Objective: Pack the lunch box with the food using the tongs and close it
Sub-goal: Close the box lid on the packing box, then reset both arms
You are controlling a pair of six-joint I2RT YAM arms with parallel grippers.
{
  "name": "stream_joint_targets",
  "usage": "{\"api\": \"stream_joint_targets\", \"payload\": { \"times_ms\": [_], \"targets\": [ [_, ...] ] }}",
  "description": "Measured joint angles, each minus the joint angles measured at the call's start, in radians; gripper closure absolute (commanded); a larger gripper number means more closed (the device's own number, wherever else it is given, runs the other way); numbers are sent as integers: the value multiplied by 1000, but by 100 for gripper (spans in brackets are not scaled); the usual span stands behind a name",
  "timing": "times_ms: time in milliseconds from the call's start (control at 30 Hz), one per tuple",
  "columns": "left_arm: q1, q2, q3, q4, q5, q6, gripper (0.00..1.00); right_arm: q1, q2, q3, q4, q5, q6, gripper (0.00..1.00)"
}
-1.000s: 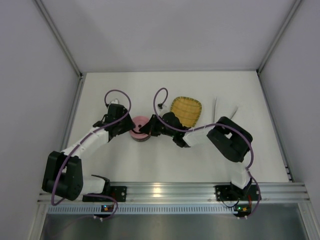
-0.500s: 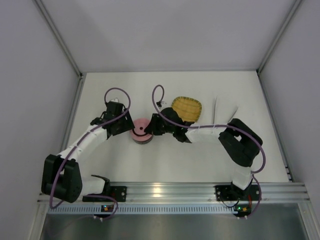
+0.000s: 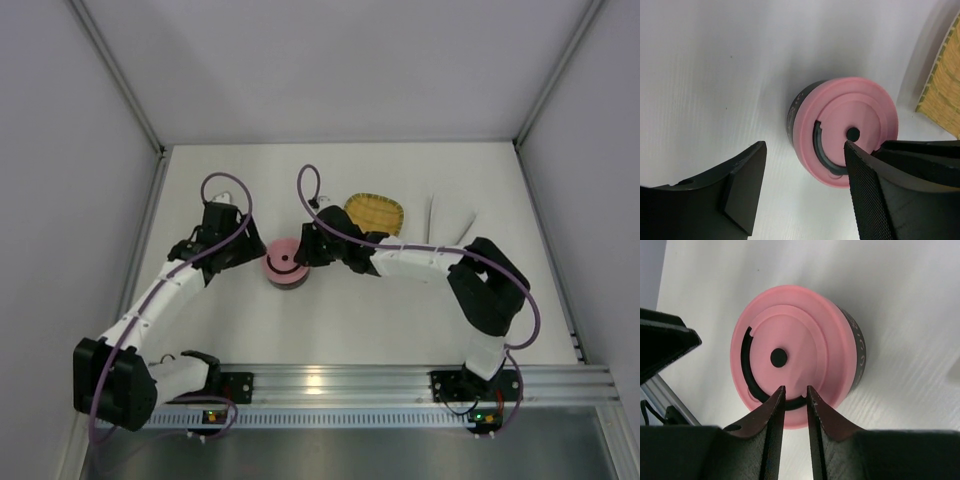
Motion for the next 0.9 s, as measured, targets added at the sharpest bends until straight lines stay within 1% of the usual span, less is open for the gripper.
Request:
{"api": "stream_joint_targets", "payload": {
  "times_ms": [167, 300, 367, 400, 433, 467, 500, 533, 600, 633, 700, 733, 767, 900],
  "targets": [
    [0, -71, -91, -28, 38, -5, 36, 0, -30, 0, -62, 11, -19, 74],
    [0, -104, -121, -40, 55, -11, 37, 0, -57, 0, -95, 14, -35, 71],
    [0, -120, -126, -40, 59, -14, 37, 0, -77, 0, -106, 18, -43, 64],
    [0, -129, -127, -39, 61, -16, 33, 0, -89, 0, -115, 21, -47, 61],
    [0, -137, -127, -39, 63, -16, 32, 0, -105, 0, -122, 31, -51, 57],
    [0, -146, -127, -39, 68, -19, 31, 0, -122, 0, -124, 41, -55, 49],
    [0, -153, -127, -37, 71, -18, 29, 0, -143, 0, -128, 58, -61, 45],
    [0, -157, -126, -37, 74, -18, 23, 0, -167, 0, -140, 77, -68, 38],
    [0, -154, -109, -42, 79, -16, 20, -1, -222, 0, -158, 114, -85, 30],
    [0, -145, -91, -42, 80, -14, 16, -3, -254, 0, -167, 132, -93, 21],
    [0, -119, -40, -43, 82, -6, 9, -9, -319, 0, -187, 167, -113, 12],
    [0, -101, -4, -43, 85, -3, 5, -15, -350, 0, -196, 183, -122, 1],
    [0, -82, 36, -39, 87, 1, 1, -23, -381, 0, -206, 201, -131, 0],
    [0, -33, 174, -24, 93, 13, 1, -85, -490, 0, -246, 267, -173, 1]
  ]
}}
